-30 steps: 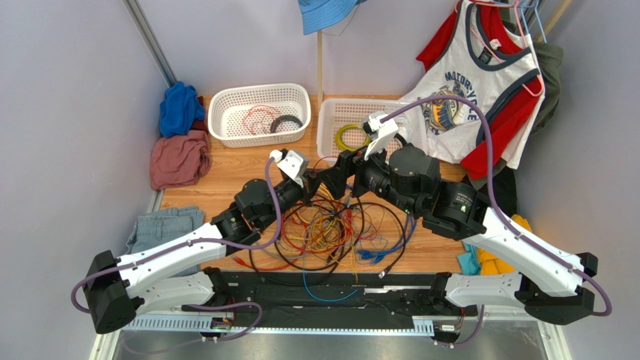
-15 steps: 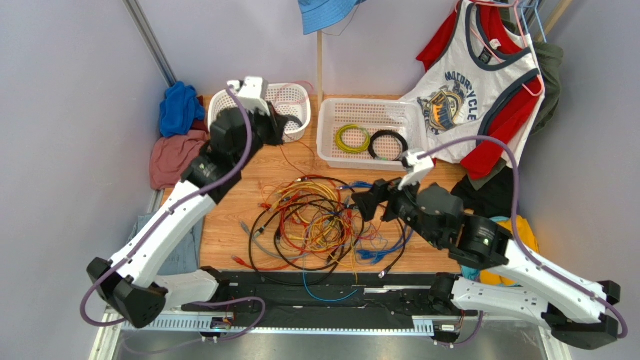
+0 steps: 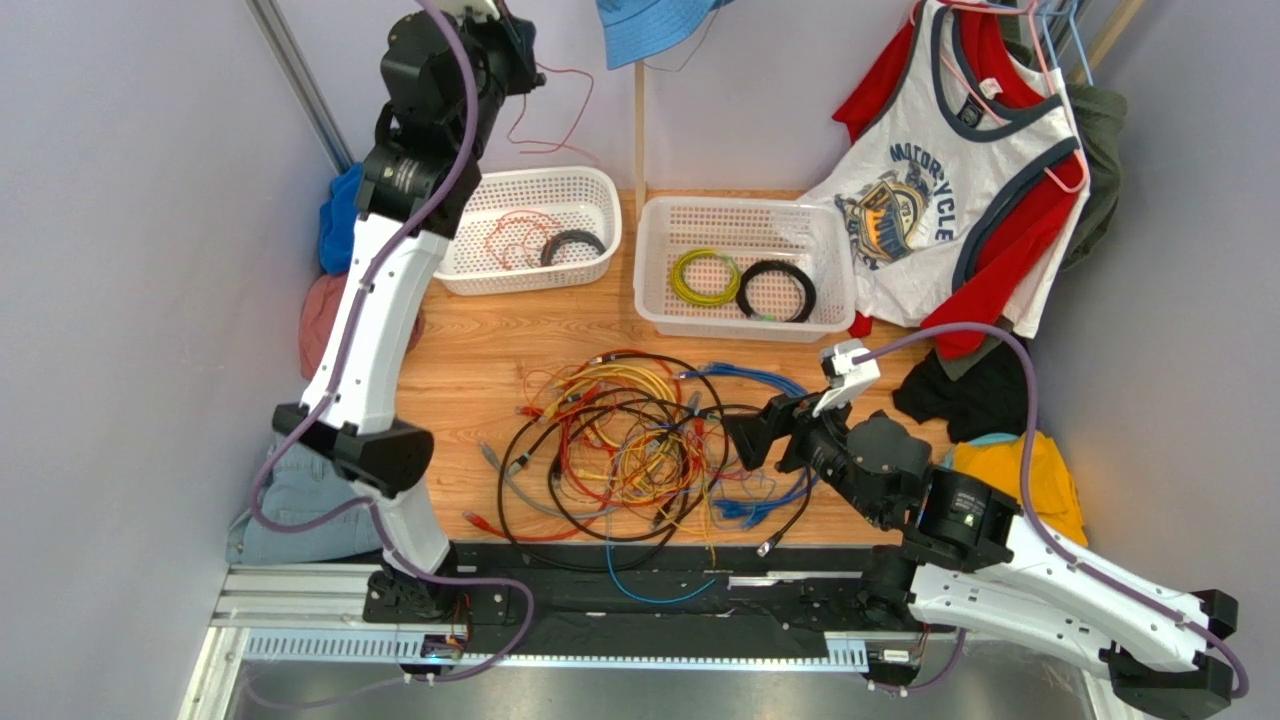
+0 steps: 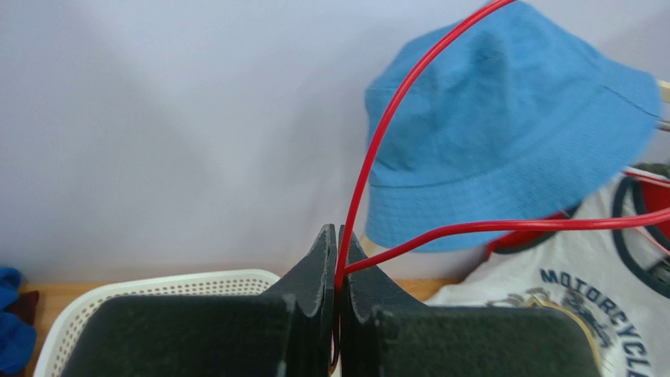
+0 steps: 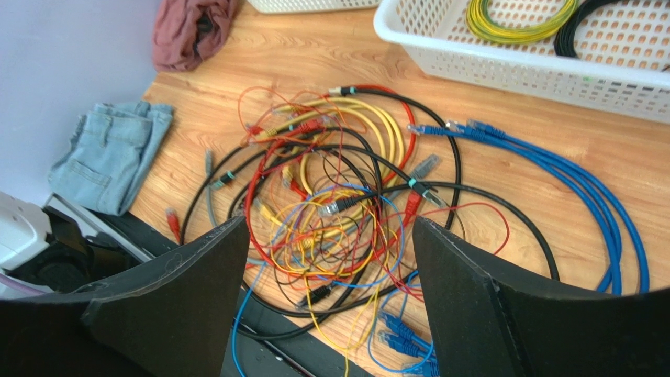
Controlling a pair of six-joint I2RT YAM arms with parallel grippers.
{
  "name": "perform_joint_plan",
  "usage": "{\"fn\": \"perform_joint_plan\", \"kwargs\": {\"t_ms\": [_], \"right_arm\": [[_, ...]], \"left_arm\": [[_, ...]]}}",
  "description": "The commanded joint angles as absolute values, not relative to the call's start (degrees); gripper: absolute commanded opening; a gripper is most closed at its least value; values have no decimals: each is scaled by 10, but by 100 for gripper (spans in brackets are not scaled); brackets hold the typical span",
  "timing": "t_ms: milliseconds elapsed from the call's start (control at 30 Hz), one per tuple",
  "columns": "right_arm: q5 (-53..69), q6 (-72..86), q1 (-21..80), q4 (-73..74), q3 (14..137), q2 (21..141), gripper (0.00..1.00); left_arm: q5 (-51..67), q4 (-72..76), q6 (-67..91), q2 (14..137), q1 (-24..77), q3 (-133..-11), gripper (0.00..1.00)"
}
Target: Untangle the cables
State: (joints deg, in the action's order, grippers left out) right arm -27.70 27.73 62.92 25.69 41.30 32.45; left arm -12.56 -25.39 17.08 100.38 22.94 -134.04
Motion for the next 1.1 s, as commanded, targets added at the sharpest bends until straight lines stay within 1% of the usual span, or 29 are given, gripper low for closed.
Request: {"fn": "perform_joint_plan", "kwargs": {"t_ms": [0,133,267,400,600,633,667,700,733,767,800,933,1000,1067], "right_arm": [[-264,284,628,218,390,325,80],[-279,265,628,206,367,332,79],[-272,276,628,192,351,346,78],[-249,287,629,159,336,377,78],[-253,284,629,154,346,433,77],[-254,284,628,154,348,435,77],[-255,285,628,155,349,439,77],[-254,287,628,154,350,440,77],[-254,287,628,155,350,439,77],[-255,291,628,156,350,434,77],[-255,296,629,161,350,432,77],[-262,313,628,176,349,411,77],[-271,316,628,179,345,396,77],[-294,316,628,177,332,383,78]], "left_arm": [[-146,-277,153,1094,188,-1404,0],[-148,-251,176,1148,145,-1388,0],[-160,-193,192,1176,121,-1334,0],[-170,-174,201,1215,100,-1330,0],[-165,-175,198,1252,87,-1326,0],[-162,-175,199,1247,87,-1320,5],[-161,-172,200,1243,87,-1301,20],[-166,-167,203,1236,87,-1289,37],[-172,-163,212,1218,87,-1263,62],[-178,-155,216,1209,87,-1253,73],[-185,-153,221,1199,87,-1245,99],[-179,-171,233,1129,95,-1217,99],[-181,-205,234,1081,113,-1203,99],[-178,-226,228,1039,132,-1152,99]]}}
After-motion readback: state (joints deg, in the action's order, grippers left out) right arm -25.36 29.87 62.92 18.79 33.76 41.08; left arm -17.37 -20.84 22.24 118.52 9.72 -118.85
